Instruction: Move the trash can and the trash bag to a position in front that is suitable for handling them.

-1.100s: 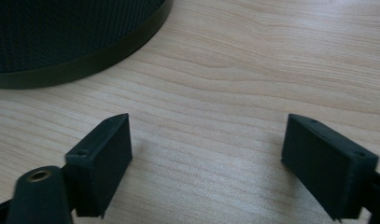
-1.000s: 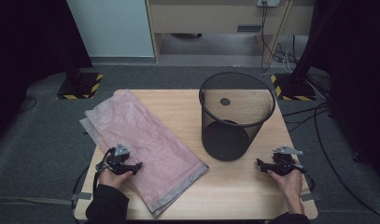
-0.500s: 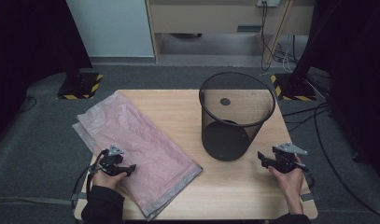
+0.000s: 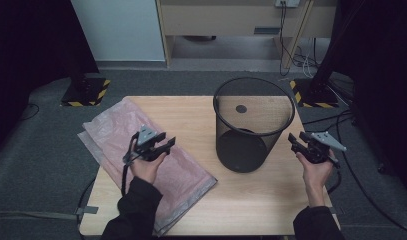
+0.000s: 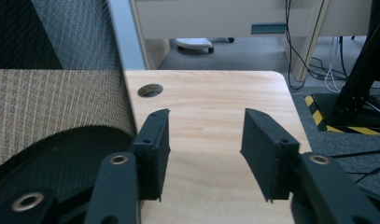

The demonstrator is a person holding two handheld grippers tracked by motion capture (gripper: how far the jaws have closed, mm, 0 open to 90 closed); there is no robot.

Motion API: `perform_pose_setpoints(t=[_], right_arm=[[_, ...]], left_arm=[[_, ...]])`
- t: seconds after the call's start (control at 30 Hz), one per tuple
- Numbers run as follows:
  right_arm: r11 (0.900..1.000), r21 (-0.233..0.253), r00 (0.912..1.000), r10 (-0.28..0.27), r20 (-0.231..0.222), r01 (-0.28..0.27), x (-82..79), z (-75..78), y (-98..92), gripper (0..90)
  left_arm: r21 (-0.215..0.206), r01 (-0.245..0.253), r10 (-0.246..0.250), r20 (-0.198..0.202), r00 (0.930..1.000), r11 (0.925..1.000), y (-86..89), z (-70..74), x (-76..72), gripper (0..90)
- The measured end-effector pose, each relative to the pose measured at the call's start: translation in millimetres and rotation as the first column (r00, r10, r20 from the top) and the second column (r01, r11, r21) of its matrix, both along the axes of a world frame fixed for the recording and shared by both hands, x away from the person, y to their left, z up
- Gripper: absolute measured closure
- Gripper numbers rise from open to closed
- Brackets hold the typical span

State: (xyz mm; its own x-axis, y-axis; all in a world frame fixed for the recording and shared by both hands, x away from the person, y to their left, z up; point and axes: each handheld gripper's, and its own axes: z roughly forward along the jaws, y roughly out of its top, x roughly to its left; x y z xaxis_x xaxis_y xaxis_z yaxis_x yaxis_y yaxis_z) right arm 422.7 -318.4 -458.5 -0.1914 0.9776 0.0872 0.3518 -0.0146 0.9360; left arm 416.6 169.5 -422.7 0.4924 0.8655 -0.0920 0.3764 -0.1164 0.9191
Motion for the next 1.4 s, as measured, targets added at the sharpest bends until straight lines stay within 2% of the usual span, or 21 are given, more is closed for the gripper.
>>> perform_pose_setpoints(t=[0.13,0.23,0.3,0.4,0.5,0.53,0.57,0.63,0.67,0.83,1.0,1.07,1.27,1.4], right_arm=[[1.0,-0.006,1.0,-0.002,-0.002,0.002,18.7,11.9,1.8,52.5],[1.0,0.006,0.9999,-0.004,0.016,0.004,30.4,19.9,7.4,53.0],[1.0,-0.01,0.9997,0.009,0.023,-0.008,36.4,24.7,13.4,53.7],[0.999,-0.023,0.9984,0.032,0.046,-0.031,43.5,30.3,23.8,56.6],[0.998,-0.006,0.9955,0.067,0.067,-0.067,48.0,31.3,31.8,62.4],[0.997,0.016,0.994,0.08,0.074,-0.082,48.3,30.5,33.2,64.6],[0.994,0.027,0.9911,0.099,0.089,-0.102,48.5,29.1,34.6,65.7],[0.99,0.026,0.985,0.133,0.109,-0.137,46.6,27.4,37.3,70.6],[0.989,0.023,0.9824,0.146,0.117,-0.149,45.2,26.7,38.1,71.8],[0.977,0.032,0.9698,0.203,0.136,-0.209,35.9,25.5,45.1,77.5],[0.971,0.006,0.9635,0.236,0.126,-0.239,19.2,27.4,56.4,78.5],[0.967,0.013,0.9588,0.251,0.133,-0.255,11.5,26.8,61.1,78.2],[0.965,0.013,0.9569,0.258,0.134,-0.262,-9.3,26.8,75.6,77.6],[0.958,-0.001,0.9507,0.284,0.125,-0.286,-20.2,28.6,85.6,77.5]], left_arm=[[-0.003,0.004,-0.004,0.038,0.9993,1.0,-39.1,12.0,24.2,62.8],[-0.055,0.027,-0.026,0.023,0.9994,0.9981,-60.3,12.6,39.7,67.5],[-0.072,0.042,-0.041,0.012,0.9991,0.9966,-70.0,12.5,47.3,68.8],[-0.102,0.065,-0.065,0.009,0.9979,0.9927,-77.9,12.0,55.1,71.4],[-0.111,0.105,-0.104,0.008,0.9945,0.9883,-81.2,10.6,59.9,73.2],[-0.106,0.126,-0.125,0.009,0.9921,0.9865,-82.1,10.4,60.4,73.3],[-0.11,0.152,-0.152,0.008,0.9884,0.9823,-83.3,10.2,60.9,73.3],[-0.094,0.167,-0.165,0.019,0.986,0.9815,-81.4,9.9,61.2,76.7],[-0.104,0.178,-0.178,0.011,0.984,0.9785,-79.1,9.4,61.8,78.1],[-0.081,0.198,-0.198,0.01,0.9801,0.9767,-69.6,11.3,50.4,84.3],[-0.057,0.203,-0.205,-0.02,0.9786,0.9774,-55.8,15.7,31.8,83.9],[-0.043,0.207,-0.208,-0.029,0.9777,0.9774,-50.1,16.7,22.9,83.3],[-0.015,0.213,-0.213,-0.034,0.9764,0.977,-35.6,16.0,-3.1,81.5],[0.011,0.205,-0.204,-0.039,0.9781,0.9787,-25.2,16.4,-15.6,80.0]])
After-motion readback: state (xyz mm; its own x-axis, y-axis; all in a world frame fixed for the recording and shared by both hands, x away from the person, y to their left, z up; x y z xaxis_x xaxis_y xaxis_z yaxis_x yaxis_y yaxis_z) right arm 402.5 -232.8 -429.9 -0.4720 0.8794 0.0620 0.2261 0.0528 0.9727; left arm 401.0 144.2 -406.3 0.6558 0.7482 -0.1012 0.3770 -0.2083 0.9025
